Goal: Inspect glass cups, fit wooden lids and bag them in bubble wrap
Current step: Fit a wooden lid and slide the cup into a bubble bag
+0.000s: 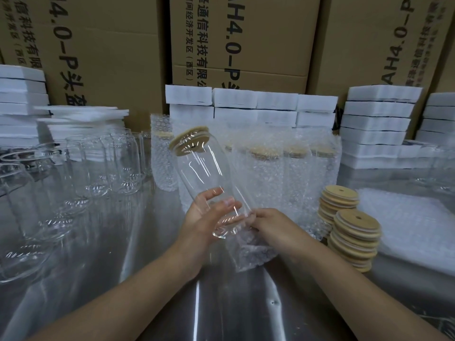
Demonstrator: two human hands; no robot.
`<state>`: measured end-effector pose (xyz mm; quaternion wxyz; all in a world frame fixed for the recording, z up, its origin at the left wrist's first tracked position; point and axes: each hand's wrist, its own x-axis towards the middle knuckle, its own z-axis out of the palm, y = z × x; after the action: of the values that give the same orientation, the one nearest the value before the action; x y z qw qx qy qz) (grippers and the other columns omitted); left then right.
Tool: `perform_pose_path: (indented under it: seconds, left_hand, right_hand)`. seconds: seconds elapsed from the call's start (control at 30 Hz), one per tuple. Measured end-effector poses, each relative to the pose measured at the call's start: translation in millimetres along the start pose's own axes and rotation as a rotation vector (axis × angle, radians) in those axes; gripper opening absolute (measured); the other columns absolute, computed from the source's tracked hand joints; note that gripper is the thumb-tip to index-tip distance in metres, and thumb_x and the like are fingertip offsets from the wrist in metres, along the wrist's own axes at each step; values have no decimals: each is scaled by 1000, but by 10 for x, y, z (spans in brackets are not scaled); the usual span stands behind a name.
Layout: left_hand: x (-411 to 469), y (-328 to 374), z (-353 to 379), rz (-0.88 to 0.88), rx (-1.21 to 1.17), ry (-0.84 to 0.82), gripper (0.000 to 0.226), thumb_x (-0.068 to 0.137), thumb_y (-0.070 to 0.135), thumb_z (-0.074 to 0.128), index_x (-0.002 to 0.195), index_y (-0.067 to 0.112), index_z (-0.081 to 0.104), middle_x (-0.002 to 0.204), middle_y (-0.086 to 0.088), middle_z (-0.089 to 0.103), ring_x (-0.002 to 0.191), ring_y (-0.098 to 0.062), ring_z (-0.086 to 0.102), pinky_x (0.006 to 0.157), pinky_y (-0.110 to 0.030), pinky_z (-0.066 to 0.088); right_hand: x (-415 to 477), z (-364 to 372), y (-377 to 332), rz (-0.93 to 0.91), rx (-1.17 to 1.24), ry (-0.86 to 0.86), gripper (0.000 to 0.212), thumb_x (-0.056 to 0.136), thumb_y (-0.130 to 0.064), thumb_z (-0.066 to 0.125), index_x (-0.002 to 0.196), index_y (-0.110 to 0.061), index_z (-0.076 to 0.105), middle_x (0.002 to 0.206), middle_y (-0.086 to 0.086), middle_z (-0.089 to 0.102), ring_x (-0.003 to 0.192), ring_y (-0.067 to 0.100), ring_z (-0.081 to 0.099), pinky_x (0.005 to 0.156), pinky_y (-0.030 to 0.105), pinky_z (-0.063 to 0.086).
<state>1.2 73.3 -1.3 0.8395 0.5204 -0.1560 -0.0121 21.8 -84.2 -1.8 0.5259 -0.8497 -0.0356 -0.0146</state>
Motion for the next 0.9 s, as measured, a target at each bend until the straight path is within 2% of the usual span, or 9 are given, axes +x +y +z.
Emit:
perform_pose_path:
  seconds: [0.07,0.2,0.33,0.43,0.53,0.67,0.73,0.8,0.9]
  left_hand:
    - [9,-18,0,30,6,63,51,62,27,69,110,20,53,90,-8,74,77,-22,74,66,-29,60]
    - [8,-6,7,56,17,127,71,48,10,88,109,19,52,93,-10,71,73,-20,72,70,-30,56]
    - [-11,19,22,74,7,155,84,42,22,89,116,15,51,95,-12,69,72,-18,73,70,-29,57]
    - [-15,20,29,76,15,161,72,53,21,90,113,16,52,97,-13,69,73,-18,73,73,-31,56]
    - [-29,38,41,81,39,154,68,52,25,86,111,20,52,96,-11,70,73,-17,73,65,-25,58]
    - [-74,76,61,114,92,144,69,54,33,82,114,21,51,89,-2,73,72,-11,73,42,-20,46]
    - [-89,98,68,134,89,161,77,47,43,74,117,20,51,90,-4,74,73,-13,72,38,-18,38]
    - [-87,104,59,142,83,167,72,57,38,71,122,16,49,96,-8,73,76,-14,73,36,-17,36]
    - [-91,90,51,134,92,143,66,66,37,62,126,14,47,105,-15,71,75,-14,72,37,-19,41]
  right_hand:
    - [36,3,23,4,-67,35,23,91,-11,47,86,-8,69,92,13,71,87,29,68,83,41,55]
    - [55,-15,20,12,-31,124,31,90,-15,46,64,-18,63,74,3,63,77,25,61,76,38,48]
    - [9,-18,10,-80,-109,173,13,93,-30,52,83,-23,54,83,-5,61,75,11,56,64,26,39]
    - [-45,-8,-2,-203,-154,170,13,88,-16,61,83,-26,53,84,-6,62,68,3,53,58,15,40]
    - [-108,-4,-48,-290,-221,114,18,85,-10,61,76,-25,64,77,-10,61,61,-2,50,59,8,39]
    - [-162,34,-83,-345,-360,12,15,90,-20,58,87,-24,73,87,-9,59,71,1,51,70,11,38]
    - [-199,53,-101,-354,-420,-67,18,86,-41,62,91,-26,72,90,-10,59,75,1,52,74,18,39]
    - [-243,62,-104,-315,-499,-151,40,72,-62,63,100,-34,67,92,-14,59,78,0,55,72,18,41]
    - [-273,68,-96,-295,-553,-204,47,67,-56,68,108,-39,56,92,-16,58,78,1,56,71,19,45]
